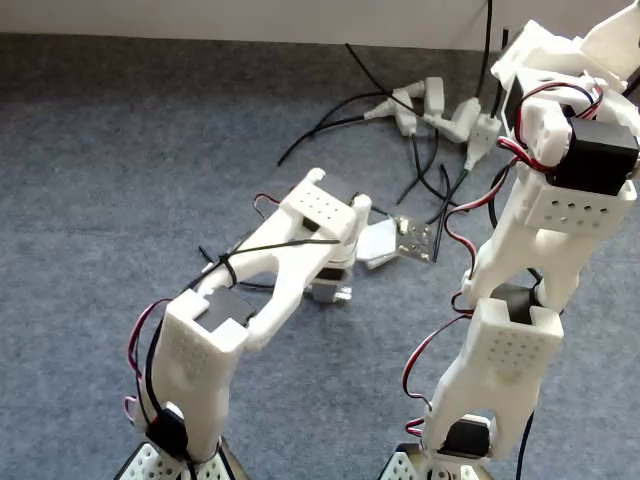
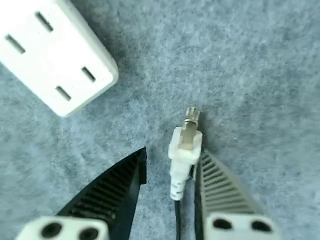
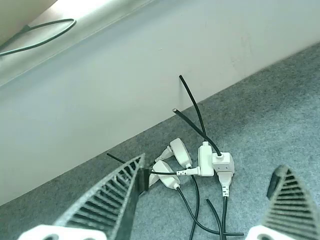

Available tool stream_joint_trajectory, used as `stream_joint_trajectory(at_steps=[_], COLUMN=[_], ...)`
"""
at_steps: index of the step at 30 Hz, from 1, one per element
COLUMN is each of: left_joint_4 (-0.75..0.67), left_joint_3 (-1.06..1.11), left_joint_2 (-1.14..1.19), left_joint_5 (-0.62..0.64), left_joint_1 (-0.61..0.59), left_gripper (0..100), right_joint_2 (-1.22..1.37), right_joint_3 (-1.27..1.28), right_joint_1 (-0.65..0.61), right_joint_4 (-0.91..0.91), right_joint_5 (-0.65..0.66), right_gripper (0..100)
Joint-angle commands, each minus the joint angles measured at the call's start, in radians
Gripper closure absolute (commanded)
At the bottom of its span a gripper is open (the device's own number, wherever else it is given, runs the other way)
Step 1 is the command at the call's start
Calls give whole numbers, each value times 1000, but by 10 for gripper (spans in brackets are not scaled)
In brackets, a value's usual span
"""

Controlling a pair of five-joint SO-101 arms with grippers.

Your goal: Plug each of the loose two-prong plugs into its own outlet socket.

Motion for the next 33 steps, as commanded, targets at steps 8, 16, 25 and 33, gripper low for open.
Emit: stream_joint_trajectory(at_steps=[8, 16, 25, 33], left_joint_4=[-51, -172, -130, 164], left_joint_3=[27, 18, -255, -613], left_joint_2=[-25, -35, -38, -143], left_joint_5=[3, 80, 247, 354], left_joint_1=[21, 27, 59, 113], left_gripper=[881, 957, 958, 958], right_joint_2=[-51, -53, -56, -74], right_joint_3=[-116, -116, -116, -116], right_joint_1=[-5, -4, 81, 203], right_joint_4=[15, 15, -8, -45], right_joint_5=[14, 14, 14, 11], right_gripper=[636, 636, 636, 636])
